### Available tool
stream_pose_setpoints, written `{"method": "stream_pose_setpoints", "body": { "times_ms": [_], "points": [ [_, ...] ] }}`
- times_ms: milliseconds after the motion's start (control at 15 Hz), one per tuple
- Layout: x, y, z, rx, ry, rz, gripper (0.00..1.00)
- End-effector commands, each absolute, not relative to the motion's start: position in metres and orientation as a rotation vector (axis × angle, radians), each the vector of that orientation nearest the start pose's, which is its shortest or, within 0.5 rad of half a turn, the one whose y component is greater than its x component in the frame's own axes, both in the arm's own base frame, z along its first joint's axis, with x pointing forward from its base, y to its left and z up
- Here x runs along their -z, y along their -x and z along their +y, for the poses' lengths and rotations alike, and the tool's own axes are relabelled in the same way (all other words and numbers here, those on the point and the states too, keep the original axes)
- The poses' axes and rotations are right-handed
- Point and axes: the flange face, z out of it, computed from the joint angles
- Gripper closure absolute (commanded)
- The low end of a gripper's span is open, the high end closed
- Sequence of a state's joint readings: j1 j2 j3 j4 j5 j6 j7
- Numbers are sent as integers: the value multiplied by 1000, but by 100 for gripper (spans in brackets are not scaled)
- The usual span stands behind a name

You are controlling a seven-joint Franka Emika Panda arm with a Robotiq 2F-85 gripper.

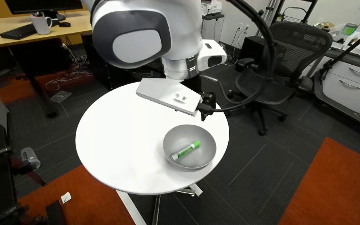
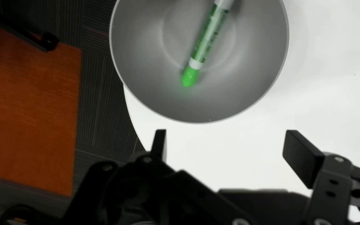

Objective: Place the green marker inside the grey bowl

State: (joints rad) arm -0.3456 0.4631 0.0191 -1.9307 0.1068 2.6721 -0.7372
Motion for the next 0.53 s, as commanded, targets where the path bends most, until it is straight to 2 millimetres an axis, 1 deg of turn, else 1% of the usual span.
{"method": "stream_pose_setpoints", "body": {
  "times_ms": [0, 67, 133, 467],
  "points": [
    [-280, -607, -212, 488, 3160, -455, 0],
    [-280, -606, -212, 492, 3160, -455, 0],
    [-275, -614, -212, 445, 3155, -504, 0],
    [-272, -614, -212, 439, 3153, -506, 0]
  ]
}}
